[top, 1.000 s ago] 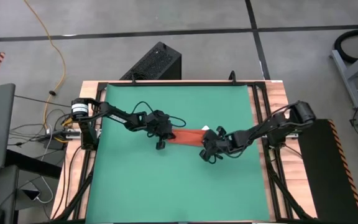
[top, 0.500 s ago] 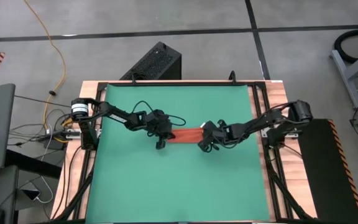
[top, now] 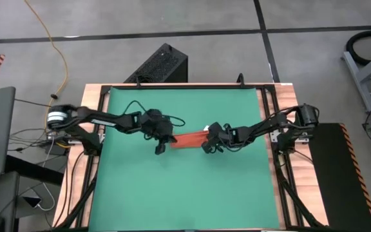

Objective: Roll towel into tight, uniform cylinder
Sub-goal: Roll the orange towel

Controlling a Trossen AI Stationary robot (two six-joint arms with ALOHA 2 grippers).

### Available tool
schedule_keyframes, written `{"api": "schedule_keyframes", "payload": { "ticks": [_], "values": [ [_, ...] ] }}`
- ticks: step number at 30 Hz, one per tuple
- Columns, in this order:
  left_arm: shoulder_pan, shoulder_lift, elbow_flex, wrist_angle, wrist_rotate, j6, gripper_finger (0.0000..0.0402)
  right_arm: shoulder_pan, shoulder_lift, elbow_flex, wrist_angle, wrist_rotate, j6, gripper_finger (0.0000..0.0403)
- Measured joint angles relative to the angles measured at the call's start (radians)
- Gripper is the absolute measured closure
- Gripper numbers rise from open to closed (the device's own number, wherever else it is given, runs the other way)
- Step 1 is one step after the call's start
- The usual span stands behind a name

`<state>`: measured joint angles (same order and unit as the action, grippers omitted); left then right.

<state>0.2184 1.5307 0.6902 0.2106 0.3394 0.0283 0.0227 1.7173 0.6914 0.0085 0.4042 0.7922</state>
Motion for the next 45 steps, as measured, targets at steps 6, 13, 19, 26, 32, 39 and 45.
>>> {"api": "schedule_keyframes", "payload": {
  "ticks": [6,13,19,26,32,39,45],
  "values": [
    [-0.122,-0.055,-0.055,0.268,-0.164,-0.027,0.0402,-0.007,0.002,-0.002,0.034,-0.007,0.083,0.0331],
    [-0.232,0.104,-0.074,0.361,-0.411,0.024,0.0402,-0.019,0.004,-0.003,0.07,-0.014,0.093,0.0331],
    [-0.215,0.225,-0.068,0.433,-0.473,0.015,0.0402,-0.019,0.004,-0.003,0.094,-0.015,0.075,0.0331],
    [-0.159,0.257,-0.075,0.419,-0.513,0.004,0.0402,-0.017,0.004,-0.003,0.102,-0.014,0.075,0.0331],
    [-0.118,0.256,-0.073,0.37,-0.507,-0.031,0.0401,-0.017,0.004,-0.003,0.099,-0.014,0.074,0.0331],
    [-0.103,0.254,-0.072,0.324,-0.456,-0.056,0.0401,0.008,-0.046,-0.009,0.154,0.071,-0.033,0.0331],
    [-0.103,0.254,-0.072,0.314,-0.453,-0.06,0.0401,0.045,-0.152,-0.004,0.212,0.254,-0.181,0.0331]
  ]
}}
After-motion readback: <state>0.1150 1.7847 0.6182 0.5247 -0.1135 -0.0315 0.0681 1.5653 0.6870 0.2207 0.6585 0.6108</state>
